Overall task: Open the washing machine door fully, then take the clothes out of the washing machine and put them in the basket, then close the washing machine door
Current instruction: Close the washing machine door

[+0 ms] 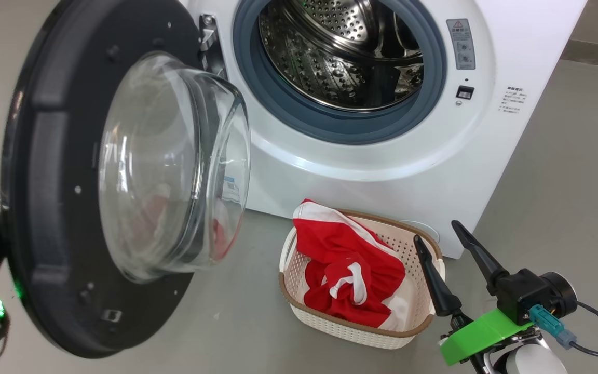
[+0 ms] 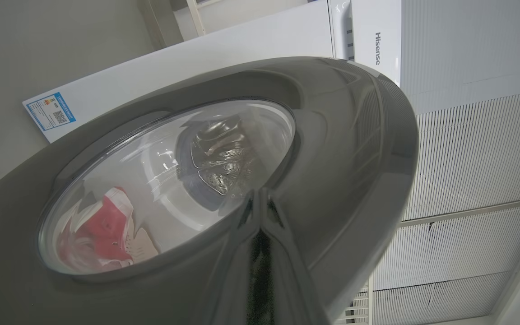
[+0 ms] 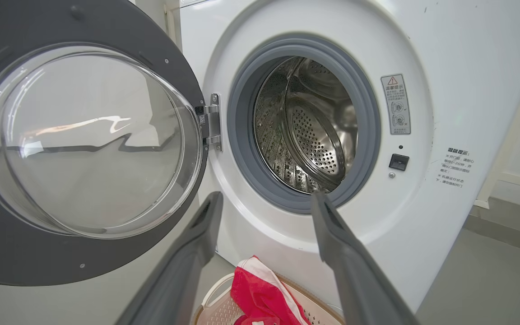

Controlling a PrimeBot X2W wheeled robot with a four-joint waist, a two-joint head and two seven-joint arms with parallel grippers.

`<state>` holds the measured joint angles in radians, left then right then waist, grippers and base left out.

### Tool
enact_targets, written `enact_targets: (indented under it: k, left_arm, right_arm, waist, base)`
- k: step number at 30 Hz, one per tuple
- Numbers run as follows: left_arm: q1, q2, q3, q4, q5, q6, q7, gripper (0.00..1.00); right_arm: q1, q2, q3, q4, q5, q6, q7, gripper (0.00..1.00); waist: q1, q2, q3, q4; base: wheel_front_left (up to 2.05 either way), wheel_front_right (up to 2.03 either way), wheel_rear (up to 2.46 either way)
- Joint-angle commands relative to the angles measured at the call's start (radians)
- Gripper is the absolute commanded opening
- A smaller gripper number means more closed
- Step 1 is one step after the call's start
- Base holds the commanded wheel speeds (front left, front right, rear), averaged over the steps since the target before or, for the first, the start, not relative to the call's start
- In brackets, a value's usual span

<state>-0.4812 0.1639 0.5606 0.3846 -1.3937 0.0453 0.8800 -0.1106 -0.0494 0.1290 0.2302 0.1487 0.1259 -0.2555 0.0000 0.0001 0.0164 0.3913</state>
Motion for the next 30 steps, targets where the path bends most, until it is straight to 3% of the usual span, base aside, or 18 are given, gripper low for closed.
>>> enact_targets:
  k: [1, 19, 30]
  left_arm:
    - [0.008, 0.017, -0.001, -0.051, -0.006, 0.009, 0.021, 0.00]
    - [0.091, -0.085, -0.073, -0.300, -0.033, 0.059, 0.067, 0.00]
    - [0.125, -0.107, -0.115, -0.371, -0.070, 0.074, 0.048, 0.00]
  right_arm:
    - [-0.017, -0.001, 0.022, -0.024, 0.009, 0.005, -0.006, 1.00]
    - [-0.023, -0.001, 0.026, -0.030, 0.025, 0.005, -0.006, 1.00]
    - [-0.041, -0.001, 0.014, -0.036, 0.021, 0.005, -0.006, 1.00]
  waist:
    - [0.0000, -0.0001, -0.002, -0.004]
    - [0.0000, -0.0001, 0.014, -0.075]
    - [0.0000, -0.0001, 0.046, -0.139]
  base:
    - [0.00, 0.00, 0.00]
    - [0.00, 0.00, 0.00]
    - [0.00, 0.00, 0.00]
